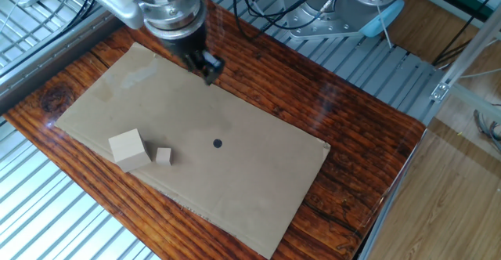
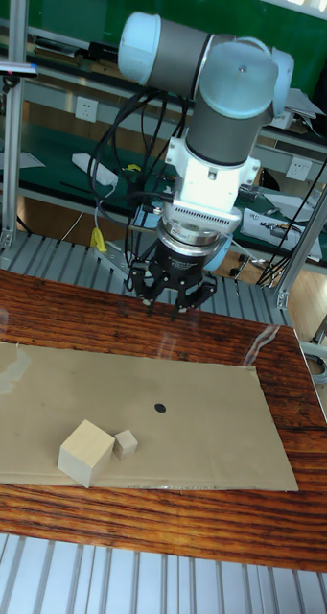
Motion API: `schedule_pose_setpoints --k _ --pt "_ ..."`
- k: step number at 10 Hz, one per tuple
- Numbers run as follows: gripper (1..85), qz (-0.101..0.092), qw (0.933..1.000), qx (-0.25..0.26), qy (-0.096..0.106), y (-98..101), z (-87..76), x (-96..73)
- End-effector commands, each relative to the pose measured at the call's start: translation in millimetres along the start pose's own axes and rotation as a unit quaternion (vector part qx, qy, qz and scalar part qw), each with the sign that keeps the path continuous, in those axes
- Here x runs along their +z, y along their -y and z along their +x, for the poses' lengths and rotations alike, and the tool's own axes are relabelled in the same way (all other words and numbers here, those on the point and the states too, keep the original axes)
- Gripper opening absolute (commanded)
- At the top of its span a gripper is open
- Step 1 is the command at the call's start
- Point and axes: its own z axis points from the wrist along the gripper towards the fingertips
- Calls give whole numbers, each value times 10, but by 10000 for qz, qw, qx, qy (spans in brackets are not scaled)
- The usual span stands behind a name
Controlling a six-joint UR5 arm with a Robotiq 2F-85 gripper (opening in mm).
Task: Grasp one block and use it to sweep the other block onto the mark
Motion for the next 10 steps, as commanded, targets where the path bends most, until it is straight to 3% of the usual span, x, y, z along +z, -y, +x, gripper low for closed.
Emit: schedule_pose_setpoints --k 1,2,3,4,5,6,7,8,10 --pt "10 11 9999 92 -52 -36 34 17" --pt "10 441 9973 -113 570 164 -302 23" --pt "10 594 9954 -317 678 216 -361 21" --pt "10 842 9902 -526 978 329 -533 -22" --pt "10 650 9830 -528 1633 211 -877 -79" --pt "10 662 9780 -627 1875 208 -1008 -120" --pt "10 631 9733 -725 2087 195 -1130 -160" --pt "10 484 9715 -763 2191 146 -1199 -186" --pt "10 396 9674 -1042 2276 142 -1292 -224"
